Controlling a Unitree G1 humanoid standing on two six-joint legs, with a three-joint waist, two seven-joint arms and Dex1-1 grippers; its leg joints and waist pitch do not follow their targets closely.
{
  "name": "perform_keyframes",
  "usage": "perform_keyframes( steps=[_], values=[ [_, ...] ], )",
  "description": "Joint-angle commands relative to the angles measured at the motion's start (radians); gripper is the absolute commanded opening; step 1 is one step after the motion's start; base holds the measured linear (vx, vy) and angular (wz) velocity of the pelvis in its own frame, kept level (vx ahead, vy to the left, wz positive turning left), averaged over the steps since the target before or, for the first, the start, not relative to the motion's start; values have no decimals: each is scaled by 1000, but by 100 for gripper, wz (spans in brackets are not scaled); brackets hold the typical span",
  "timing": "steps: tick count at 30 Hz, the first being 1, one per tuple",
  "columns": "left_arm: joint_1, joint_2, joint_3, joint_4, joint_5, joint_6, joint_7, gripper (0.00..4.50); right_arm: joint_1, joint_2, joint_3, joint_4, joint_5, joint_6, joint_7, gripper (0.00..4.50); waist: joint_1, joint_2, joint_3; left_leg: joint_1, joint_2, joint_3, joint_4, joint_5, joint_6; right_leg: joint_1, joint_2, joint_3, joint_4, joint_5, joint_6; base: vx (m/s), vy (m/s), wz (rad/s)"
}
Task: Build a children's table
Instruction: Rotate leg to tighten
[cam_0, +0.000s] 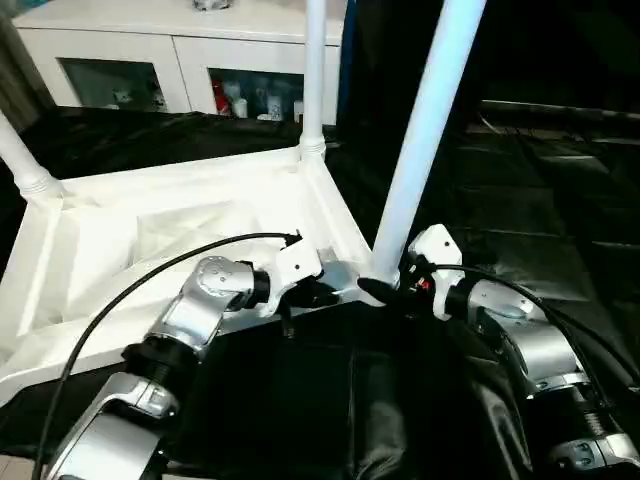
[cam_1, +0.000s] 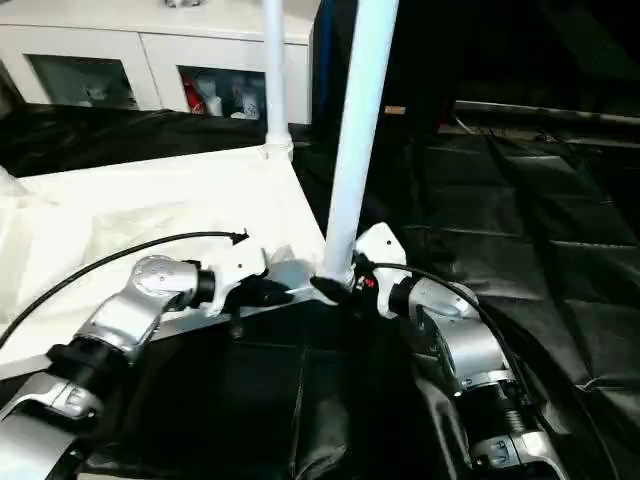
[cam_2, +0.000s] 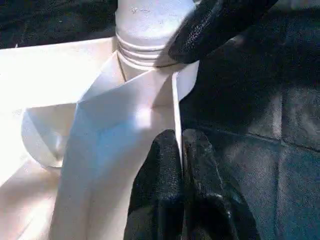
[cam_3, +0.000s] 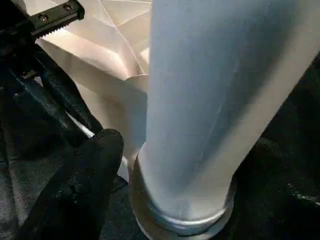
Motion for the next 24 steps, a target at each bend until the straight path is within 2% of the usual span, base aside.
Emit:
perform_keyframes(
  steps=[1, 4, 7, 9, 10, 18, 22, 23, 24],
  values=[
    [28, -13, -3, -10, -39, -3, -17, 0, 12, 3, 38, 6, 6, 18, 28, 331, -1, -16, -52, 6, 77, -34, -61, -65, 91, 35, -102, 54, -65, 42, -257, 0, 0, 0],
    [31, -7, -1, -12, -41, -4, -25, 0, 4, 8, 34, 23, 3, 14, 30, 318, -1, -17, -51, 5, 76, -33, -60, -65, 92, 35, -102, 54, -66, 38, -257, 0, 0, 0],
    [35, -5, 2, -19, -42, -1, -29, 0, 1, 11, 36, 40, -7, 5, 27, 281, -1, -15, -51, 7, 77, -33, -61, -79, 82, 35, -102, 54, -68, 13, -257, 0, 0, 0],
    [35, -5, 3, -21, -43, 2, -30, 0, -3, 13, 34, 53, -12, -1, 18, 275, -1, -17, -51, 6, 77, -33, -60, -73, 82, 36, -102, 54, -66, 25, -259, 0, 0, 0],
    [34, -5, 4, -21, -43, 3, -30, 0, -4, 13, 36, 56, -13, -3, 20, 258, -2, -16, -52, 7, 77, -33, -60, -73, 82, 35, -102, 54, -66, 25, -260, 0, 0, 0],
    [37, -5, 3, -24, -39, 3, -32, 0, 4, 8, 52, 64, -25, -22, 35, 251, -4, -17, -52, 6, 76, -33, -58, -65, 90, 37, -101, 53, -63, 44, -263, 0, 0, 0],
    [41, -7, 4, -28, -38, 4, -31, 0, 12, 18, 45, 59, -11, -15, 32, 251, -4, -16, -54, 6, 76, -33, -57, -58, 94, 38, -101, 53, -61, 53, -265, 0, 0, 0],
    [41, -6, 4, -29, -37, 4, -31, 0, 12, 23, 38, 59, 0, -10, 35, 307, -4, -16, -54, 6, 76, -33, -57, -58, 95, 38, -101, 53, -61, 53, -266, 0, 0, 0],
    [42, -5, 3, -30, -37, 3, -31, 0, 12, 23, 36, 59, 4, -7, 38, 321, -4, -16, -54, 6, 76, -33, -56, -59, 95, 38, -101, 53, -61, 54, -267, 0, 0, 0]
  ],
)
